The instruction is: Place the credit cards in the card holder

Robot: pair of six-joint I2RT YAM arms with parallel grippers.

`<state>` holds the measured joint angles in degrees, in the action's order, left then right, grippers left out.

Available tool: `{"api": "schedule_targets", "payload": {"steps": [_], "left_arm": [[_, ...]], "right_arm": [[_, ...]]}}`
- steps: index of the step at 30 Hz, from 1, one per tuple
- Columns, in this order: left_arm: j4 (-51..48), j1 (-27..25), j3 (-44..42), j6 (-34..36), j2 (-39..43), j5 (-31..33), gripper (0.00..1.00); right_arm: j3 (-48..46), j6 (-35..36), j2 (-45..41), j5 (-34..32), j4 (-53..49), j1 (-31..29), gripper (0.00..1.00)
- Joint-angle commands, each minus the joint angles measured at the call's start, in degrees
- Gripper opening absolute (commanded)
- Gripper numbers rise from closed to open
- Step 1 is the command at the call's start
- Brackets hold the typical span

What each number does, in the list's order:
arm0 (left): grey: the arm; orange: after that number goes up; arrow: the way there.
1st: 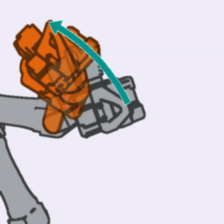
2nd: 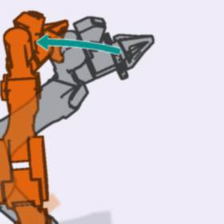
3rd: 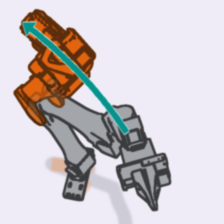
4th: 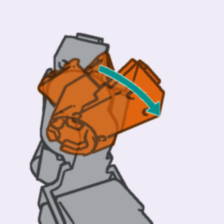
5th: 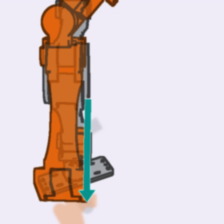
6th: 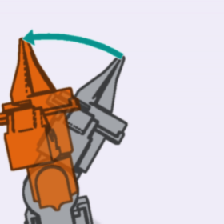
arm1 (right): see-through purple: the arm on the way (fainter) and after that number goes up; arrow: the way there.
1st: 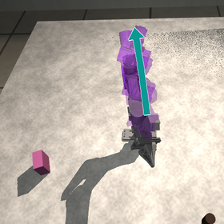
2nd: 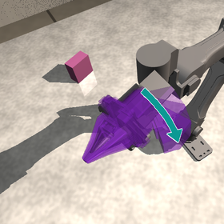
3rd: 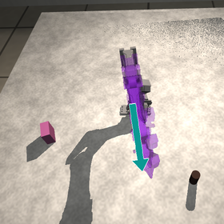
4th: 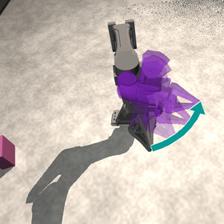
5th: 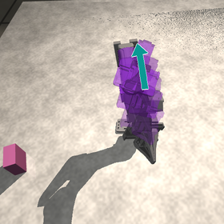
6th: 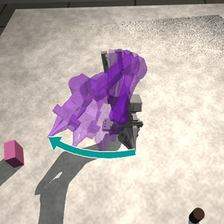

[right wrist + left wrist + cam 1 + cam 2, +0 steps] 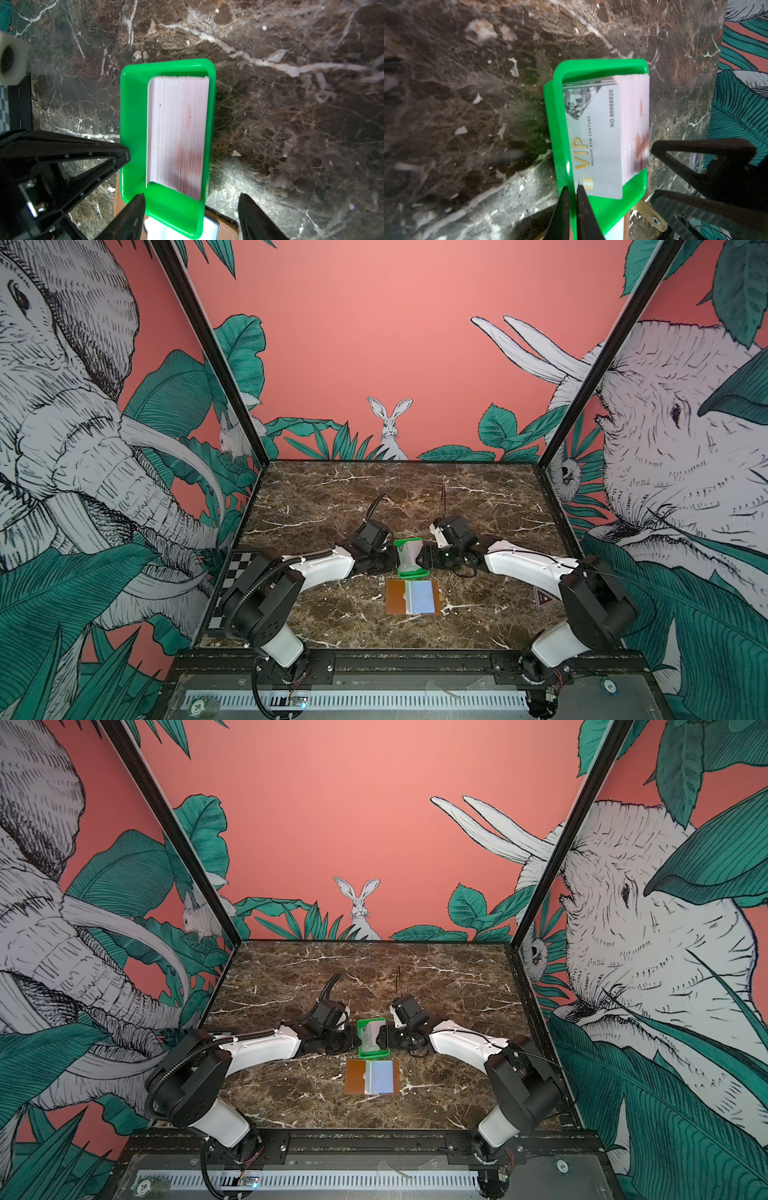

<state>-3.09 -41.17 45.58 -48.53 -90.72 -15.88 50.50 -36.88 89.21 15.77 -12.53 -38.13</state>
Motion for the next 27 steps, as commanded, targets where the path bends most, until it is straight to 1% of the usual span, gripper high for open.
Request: {"api": "schedule_targets", "payload": {"steps": [1, 7, 15, 23, 25, 27], "left_arm": [[-0.55, -0.84, -1.32, -0.85, 2.68, 0.59, 0.1], [-2.27, -0.68, -1.64, 0.54, 5.01, 2.59, 0.16], [-1.04, 0.2, 0.1, 1.86, 3.24, 0.76, 0.21], [-0.22, 0.65, 1.53, 2.89, 1.01, 0.23, 0.21], [0.32, 2.37, 1.33, 2.83, 0.74, 0.15, 0.21], [0.82, 2.63, 1.24, 2.66, 0.54, 0.14, 0.21]], "right_arm": [[0.74, 0.04, -0.91, -1.6, -0.21, -0.87, 0.7], [1.47, -0.08, -1.36, -3.52, -1.95, -1.85, 0.72], [4.49, 0.36, 1.14, -5.02, -3.47, -3.26, 0.77], [6.43, 0.57, 4.61, -5.24, -3.75, -3.78, 0.8], [6.92, 0.69, 5.19, -5.14, -3.87, -3.97, 0.81], [7.32, 0.94, 5.86, -5.18, -3.82, -4.19, 0.81]]}}
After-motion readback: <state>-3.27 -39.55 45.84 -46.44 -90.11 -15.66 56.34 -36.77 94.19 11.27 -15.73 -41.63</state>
